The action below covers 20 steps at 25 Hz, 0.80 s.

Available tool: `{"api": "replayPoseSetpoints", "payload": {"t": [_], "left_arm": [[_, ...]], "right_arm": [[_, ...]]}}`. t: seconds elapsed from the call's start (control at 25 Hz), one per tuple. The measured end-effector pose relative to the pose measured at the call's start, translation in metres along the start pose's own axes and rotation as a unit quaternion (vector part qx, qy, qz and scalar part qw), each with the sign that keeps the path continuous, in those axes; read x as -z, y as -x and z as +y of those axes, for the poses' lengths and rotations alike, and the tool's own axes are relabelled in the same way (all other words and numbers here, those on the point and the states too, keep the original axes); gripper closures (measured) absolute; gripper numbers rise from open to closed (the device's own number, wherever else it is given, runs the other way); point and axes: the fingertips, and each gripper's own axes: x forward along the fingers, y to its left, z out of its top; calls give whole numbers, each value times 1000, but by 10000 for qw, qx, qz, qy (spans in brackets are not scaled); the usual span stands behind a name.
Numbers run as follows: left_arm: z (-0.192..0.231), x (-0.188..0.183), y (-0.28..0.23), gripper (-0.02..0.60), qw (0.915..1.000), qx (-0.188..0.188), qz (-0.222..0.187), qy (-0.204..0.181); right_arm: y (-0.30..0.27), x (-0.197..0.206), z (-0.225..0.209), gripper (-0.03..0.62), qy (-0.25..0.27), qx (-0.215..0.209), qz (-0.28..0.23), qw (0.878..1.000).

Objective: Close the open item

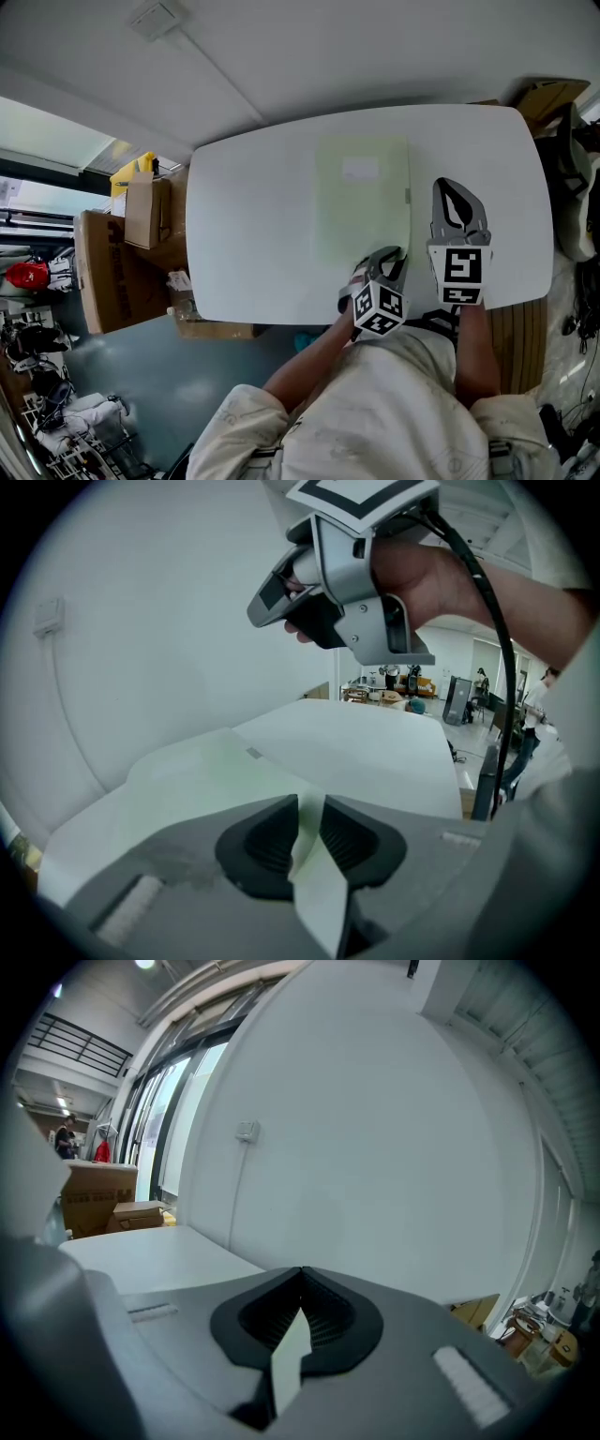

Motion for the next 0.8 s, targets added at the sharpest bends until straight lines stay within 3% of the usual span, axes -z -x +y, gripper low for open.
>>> {"api": "replayPoseSetpoints", "payload": {"t": [0.36, 0.52, 0.8], "left_arm": [[-10, 7, -12, 457, 9994, 119, 256, -222], [-17, 12, -15, 431, 9987, 355, 339, -96], [-16, 12, -16, 426, 9986, 410, 287, 147]], "right_arm": [[4, 1, -8, 592, 10, 121, 17, 9999], [5, 2, -10, 592, -2, 133, 28, 9999], [3, 4, -12, 592, -17, 166, 50, 9998]]}}
